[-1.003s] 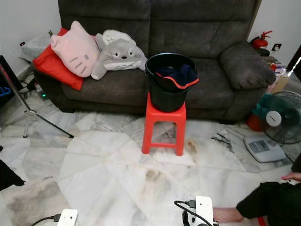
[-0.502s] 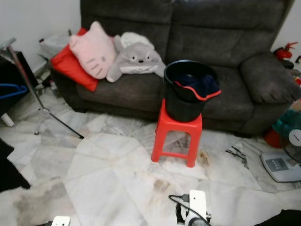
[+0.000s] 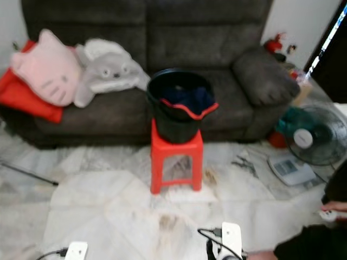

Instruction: Hang hanger

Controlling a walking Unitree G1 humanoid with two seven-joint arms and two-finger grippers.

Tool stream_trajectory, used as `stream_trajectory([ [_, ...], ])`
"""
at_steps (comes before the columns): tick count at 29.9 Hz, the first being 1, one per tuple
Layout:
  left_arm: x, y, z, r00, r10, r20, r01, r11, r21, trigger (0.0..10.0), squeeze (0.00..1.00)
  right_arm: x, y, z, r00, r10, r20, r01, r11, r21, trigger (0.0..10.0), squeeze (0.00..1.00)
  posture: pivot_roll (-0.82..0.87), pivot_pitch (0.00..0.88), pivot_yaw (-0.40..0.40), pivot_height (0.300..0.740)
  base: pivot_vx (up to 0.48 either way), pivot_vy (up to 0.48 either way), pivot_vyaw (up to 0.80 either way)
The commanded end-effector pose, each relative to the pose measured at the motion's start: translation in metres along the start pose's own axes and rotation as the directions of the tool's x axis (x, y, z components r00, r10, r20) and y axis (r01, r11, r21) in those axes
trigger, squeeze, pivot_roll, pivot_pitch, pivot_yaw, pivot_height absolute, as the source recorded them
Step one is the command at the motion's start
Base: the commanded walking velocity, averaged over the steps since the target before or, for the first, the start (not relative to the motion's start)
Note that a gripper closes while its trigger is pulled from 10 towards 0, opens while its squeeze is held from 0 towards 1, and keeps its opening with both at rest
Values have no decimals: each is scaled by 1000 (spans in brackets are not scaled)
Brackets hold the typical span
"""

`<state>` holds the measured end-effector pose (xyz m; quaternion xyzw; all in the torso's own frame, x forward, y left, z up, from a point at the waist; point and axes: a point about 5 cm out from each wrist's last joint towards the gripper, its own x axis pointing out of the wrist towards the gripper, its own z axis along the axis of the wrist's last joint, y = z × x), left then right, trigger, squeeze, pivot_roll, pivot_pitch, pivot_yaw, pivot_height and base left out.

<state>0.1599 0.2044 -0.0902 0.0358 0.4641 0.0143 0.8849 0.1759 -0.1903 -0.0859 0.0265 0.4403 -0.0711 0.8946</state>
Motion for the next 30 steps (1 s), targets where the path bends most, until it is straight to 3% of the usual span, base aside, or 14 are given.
stream_trajectory([
  [1, -1, -4, -5, 1000, -11, -18, 11, 1000, 1, 10000, 0, 0, -7, 0, 1000, -22, 2, 22, 1000, 11, 10000, 0, -41, 0, 19, 740, 307, 0, 0],
  [14, 0, -4, -1, 1000, -15, -7, 15, 1000, 2, 10000, 0, 0, -6, 2, 1000, -17, 17, 17, 1000, -18, 10000, 0, -41, 0, 22, 740, 308, 0, 0],
  [21, 0, -6, 0, 1000, -19, -4, 19, 1000, 3, 10000, 0, 0, -7, 3, 1000, -18, 16, 19, 999, -27, 10000, 0, -39, 0, 19, 740, 313, 0, 485],
  [30, 0, -6, -1, 1000, -23, -6, 23, 1000, 7, 10000, 0, 0, -6, 3, 1000, -12, 21, 12, 1000, -26, 10000, 0, -44, 0, 21, 740, 312, 0, 0],
])
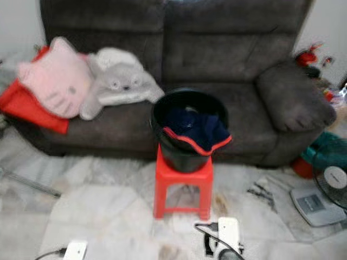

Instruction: Hang hanger

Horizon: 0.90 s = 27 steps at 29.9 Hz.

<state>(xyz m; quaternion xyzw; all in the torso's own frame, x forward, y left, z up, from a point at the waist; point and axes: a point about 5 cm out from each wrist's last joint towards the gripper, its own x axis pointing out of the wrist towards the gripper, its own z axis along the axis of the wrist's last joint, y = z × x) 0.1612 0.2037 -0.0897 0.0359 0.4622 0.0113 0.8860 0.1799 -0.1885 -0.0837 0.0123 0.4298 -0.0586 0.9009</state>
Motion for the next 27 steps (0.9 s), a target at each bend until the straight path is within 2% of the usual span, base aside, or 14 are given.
stream_trajectory([
  [1, 0, -6, -3, 1000, -18, -11, 18, 1000, 4, 10000, 0, -1, -9, -2, 1000, -24, -5, 24, 1000, 9, 10000, 0, -44, 0, 21, 740, 311, 0, 0],
  [24, 0, -4, -2, 1000, -13, -11, 13, 1000, 12, 10000, 0, -1, -8, 0, 1000, 3, 16, -3, 1000, -7, 10000, 0, -62, 0, 26, 740, 311, 0, 0],
  [27, 0, -4, -2, 1000, -10, -12, 10, 1000, 14, 10000, 0, -1, -8, 3, 999, 10, 38, -9, 999, -31, 10000, 0, -72, 0, 28, 740, 0, 0, 0],
])
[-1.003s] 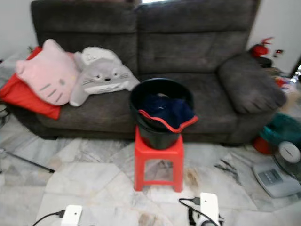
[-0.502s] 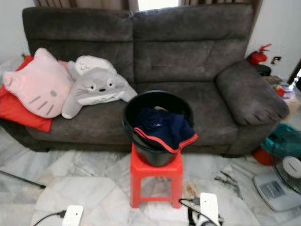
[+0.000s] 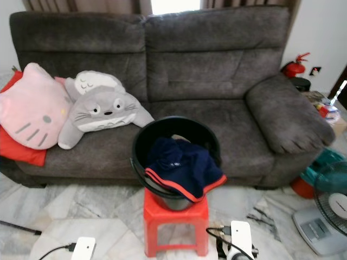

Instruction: Hang hanger

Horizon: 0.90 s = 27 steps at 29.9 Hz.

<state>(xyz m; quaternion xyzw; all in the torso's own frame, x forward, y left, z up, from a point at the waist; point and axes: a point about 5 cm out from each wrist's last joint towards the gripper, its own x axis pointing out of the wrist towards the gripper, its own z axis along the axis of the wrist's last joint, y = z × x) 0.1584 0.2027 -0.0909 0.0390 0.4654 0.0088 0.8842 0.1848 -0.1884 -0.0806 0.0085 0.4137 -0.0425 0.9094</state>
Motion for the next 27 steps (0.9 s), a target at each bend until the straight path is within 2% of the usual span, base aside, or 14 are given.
stream_trajectory([
  [1, 1, -3, 1, 1000, -8, -6, 8, 1000, 7, 10000, 0, -2, -8, -2, 1000, -16, 12, 16, 1000, -16, 10000, 0, -72, 0, 28, 740, 0, 0, 0],
  [7, 0, -4, -2, 1000, -6, -15, 6, 1000, 10, 10000, 0, -2, -10, 5, 997, -27, 73, 34, 995, -99, 10000, 0, -86, 0, 28, 740, 0, 0, 0],
  [11, -1, -3, -5, 1000, -4, -23, 5, 1000, 13, 10000, 0, -3, -13, 14, 984, -78, 160, 121, 952, -281, 10000, 0, -108, 0, 26, 740, 0, 0, 0],
  [12, -1, -2, -7, 1000, -3, -27, 4, 1000, 16, 10000, 0, -3, -13, 18, 973, -96, 211, 174, 903, -393, 10000, 0, -108, 0, 26, 740, 0, 0, 0],
  [14, -1, -1, -7, 1000, -2, -30, 3, 1000, 18, 10000, 0, -3, -13, 21, 964, -101, 246, 210, 856, -473, 10000, 0, -108, 0, 26, 740, 0, 0, 0],
  [15, -1, -1, -8, 1000, -2, -30, 3, 1000, 18, 10000, 0, -3, -13, 22, 962, -100, 255, 216, 850, -480, 10000, 0, -120, 0, 26, 740, 0, 0, 0],
  [16, -2, 0, -8, 1000, -2, -31, 3, 1000, 20, 10000, 0, -4, -14, 23, 954, -106, 281, 245, 818, -520, 10000, 0, -120, 0, 26, 740, 0, 0, 0],
  [17, -2, 0, -8, 1000, -2, -31, 3, 1000, 20, 10000, 0, -4, -14, 23, 954, -106, 281, 245, 818, -520, 10000, 0, -120, 0, 26, 740, 0, 0, 0],
  [18, -2, 0, -8, 999, -2, -32, 2, 1000, 22, 10000, 0, -4, -14, 24, 948, -108, 298, 262, 797, -545, 10000, 0, -120, 0, 26, 740, 0, 0, 0],
  [19, -2, 1, -8, 999, -1, -32, 2, 1000, 23, 10000, 0, -4, -13, 26, 939, -109, 325, 290, 759, -582, 10000, 0, -120, 0, 26, 740, 0, 0, 0],
  [24, -2, 2, -8, 1000, 1, -29, 0, 1000, 27, 10000, 0, -6, -11, 29, 905, -100, 413, 380, 624, -683, 10000, 0, -124, 0, 25, 740, 0, 0, 0],
  [25, -2, 3, -7, 1000, 2, -28, -1, 1000, 28, 10000, 0, -7, -10, 31, 882, -96, 462, 432, 560, -707, 10000, 0, -124, 0, 25, 740, 0, 0, 0],
  [26, -2, 3, -7, 1000, 2, -28, -1, 1000, 28, 10000, 0, -7, -10, 31, 877, -95, 471, 441, 550, -709, 10000, 0, -127, 0, 25, 740, 0, 0, 0],
  [27, -2, 3, -7, 1000, 2, -28, -2, 1000, 29, 10000, 0, -19, -22, 43, 809, -52, 586, 507, 568, -648, 10000, 0, -127, 0, 25, 740, 0, 0, 0],
])
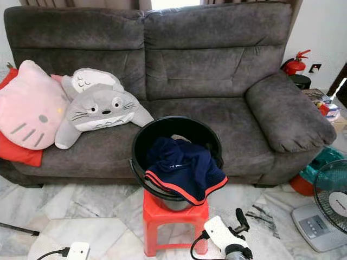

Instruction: Hang hanger

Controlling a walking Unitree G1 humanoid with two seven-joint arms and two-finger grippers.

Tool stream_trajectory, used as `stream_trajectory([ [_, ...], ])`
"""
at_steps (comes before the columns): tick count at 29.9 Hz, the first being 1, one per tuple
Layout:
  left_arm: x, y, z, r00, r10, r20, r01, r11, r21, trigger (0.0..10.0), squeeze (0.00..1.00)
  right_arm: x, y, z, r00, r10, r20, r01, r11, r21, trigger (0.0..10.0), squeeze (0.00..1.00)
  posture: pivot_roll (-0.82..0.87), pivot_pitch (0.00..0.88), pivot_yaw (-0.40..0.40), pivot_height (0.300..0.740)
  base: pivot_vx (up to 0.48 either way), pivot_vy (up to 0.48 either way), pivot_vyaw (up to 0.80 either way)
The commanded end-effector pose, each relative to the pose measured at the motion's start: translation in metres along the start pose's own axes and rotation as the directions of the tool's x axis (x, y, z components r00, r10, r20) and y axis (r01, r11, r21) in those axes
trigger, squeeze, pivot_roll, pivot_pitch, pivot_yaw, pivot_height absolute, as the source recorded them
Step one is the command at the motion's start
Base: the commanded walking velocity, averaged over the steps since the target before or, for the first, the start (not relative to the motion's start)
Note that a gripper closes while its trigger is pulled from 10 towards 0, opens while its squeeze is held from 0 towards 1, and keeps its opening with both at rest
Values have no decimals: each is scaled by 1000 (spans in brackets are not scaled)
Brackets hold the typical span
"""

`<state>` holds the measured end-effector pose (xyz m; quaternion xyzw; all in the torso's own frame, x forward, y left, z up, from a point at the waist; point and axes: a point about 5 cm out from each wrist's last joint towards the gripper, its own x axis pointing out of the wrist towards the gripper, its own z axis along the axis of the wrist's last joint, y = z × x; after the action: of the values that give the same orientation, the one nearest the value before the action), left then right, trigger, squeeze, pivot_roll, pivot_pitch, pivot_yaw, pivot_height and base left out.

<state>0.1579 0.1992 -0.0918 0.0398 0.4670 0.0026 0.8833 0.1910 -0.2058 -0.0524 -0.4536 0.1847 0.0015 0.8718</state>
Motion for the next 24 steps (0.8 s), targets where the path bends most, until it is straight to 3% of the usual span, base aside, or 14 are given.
stream_trajectory([
  [1, -2, 6, -6, 1000, 13, -24, -13, 1000, 23, 10000, 0, -7, -56, 13, 950, -179, 256, 189, 982, -12, 10000, 0, -127, 0, 25, 740, 0, 0, 0],
  [2, -2, 6, -6, 1000, 13, -24, -12, 1000, 23, 10000, 0, -12, -67, 18, 931, -201, 304, 218, 976, -25, 10000, 0, -127, 0, 25, 740, 0, 0, 0],
  [9, -2, 4, -6, 1000, 8, -23, -8, 1000, 20, 10000, 0, -7, -80, 32, 879, -256, 401, 309, 949, -71, 10000, 0, -126, 0, 24, 740, 0, 0, 0],
  [12, -2, 4, -7, 1000, 4, -28, -4, 1000, 19, 10000, 0, -10, -76, 34, 892, -230, 388, 282, 956, -83, 10000, 0, -125, 0, 17, 740, 0, 0, 0],
  [13, -2, 4, -8, 1000, 4, -30, -4, 1000, 17, 10000, 0, -13, -72, 35, 915, -176, 362, 221, 971, -86, 10000, 0, -125, 0, 17, 740, 0, 0, 0],
  [17, -2, 4, -9, 999, 1, -36, 0, 1000, 16, 10000, 0, -15, -61, 34, 941, -78, 330, 113, 990, -86, 10000, 0, -123, 0, 16, 740, 0, 0, 0],
  [24, -2, 5, -9, 999, 5, -36, -4, 1000, 20, 10000, 0, -12, -59, 34, 943, -70, 325, 106, 990, -95, 10000, 0, -123, 0, 17, 740, 0, 0, 0],
])
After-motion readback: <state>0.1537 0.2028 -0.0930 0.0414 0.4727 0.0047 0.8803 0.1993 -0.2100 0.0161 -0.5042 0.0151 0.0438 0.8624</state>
